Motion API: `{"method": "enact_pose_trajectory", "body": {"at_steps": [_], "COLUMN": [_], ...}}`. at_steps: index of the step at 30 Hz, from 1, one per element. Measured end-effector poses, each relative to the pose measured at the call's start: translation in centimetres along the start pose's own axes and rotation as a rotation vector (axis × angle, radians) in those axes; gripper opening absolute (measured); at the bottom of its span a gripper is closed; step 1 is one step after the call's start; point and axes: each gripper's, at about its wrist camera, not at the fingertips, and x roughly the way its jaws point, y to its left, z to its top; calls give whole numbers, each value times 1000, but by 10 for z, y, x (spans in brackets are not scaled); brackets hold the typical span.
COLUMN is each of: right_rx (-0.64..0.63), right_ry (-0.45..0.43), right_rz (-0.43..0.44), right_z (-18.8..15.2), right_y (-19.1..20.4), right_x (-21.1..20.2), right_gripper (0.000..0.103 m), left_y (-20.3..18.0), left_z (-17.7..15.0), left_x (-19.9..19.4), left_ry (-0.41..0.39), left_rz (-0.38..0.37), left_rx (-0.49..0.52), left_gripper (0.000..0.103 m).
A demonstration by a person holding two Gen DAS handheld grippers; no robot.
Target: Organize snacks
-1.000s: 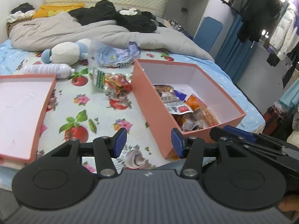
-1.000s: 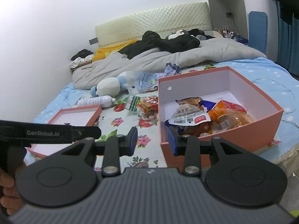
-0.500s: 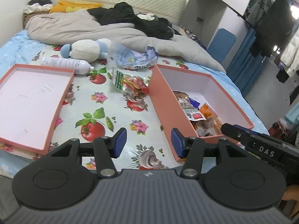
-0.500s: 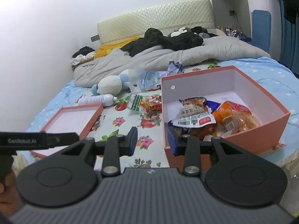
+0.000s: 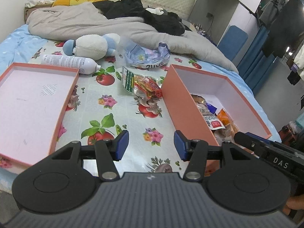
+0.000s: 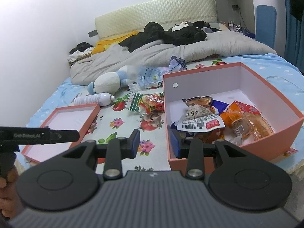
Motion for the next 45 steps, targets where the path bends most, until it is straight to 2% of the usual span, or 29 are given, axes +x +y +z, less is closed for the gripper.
{"method": "enact_pose_trajectory", "body": {"at_steps": [13,14,16,18,20,22,28,31,36,42,45], "right_rx": [-63,-68,-73,-76,-79,-87,-106,-118,-251,-380,-421], "right_ry": [-35,-29,-28,-25,-28,-48,-67,-50,-28,14,42], "right_rz": [12,20,34,55,63,45,-20,-59,-126,-174,-203], "right_z": [16,16,16,16,18,18,12,3,-4,-8,-14], "right_y": [30,33,39,44,48,52,61,64,77,84,84], "right_x": [61,67,75,83,95,109,170,204,247,287,302], "right_gripper": [41,43,63,65,66,70,70,69,67,67,59], "left_y": [36,40,53,67,80,91,121,131,141,147,147], "left_z": [44,47,52,54,56,60,82,101,124,129,131], "left_x": [70,76,98,114,128,143,193,222,269,314,327], "left_ry": [-9,-11,28,46,56,58,51,56,95,152,149], "left_rz": [-10,-14,-12,-33,-52,-62,-155,-193,-211,-200,-221], "left_rx": [0,1,-12,-44,-73,-90,-171,-179,-175,-199,-207], "left_gripper": [58,58,58,59,67,70,70,70,69,67,61]}}
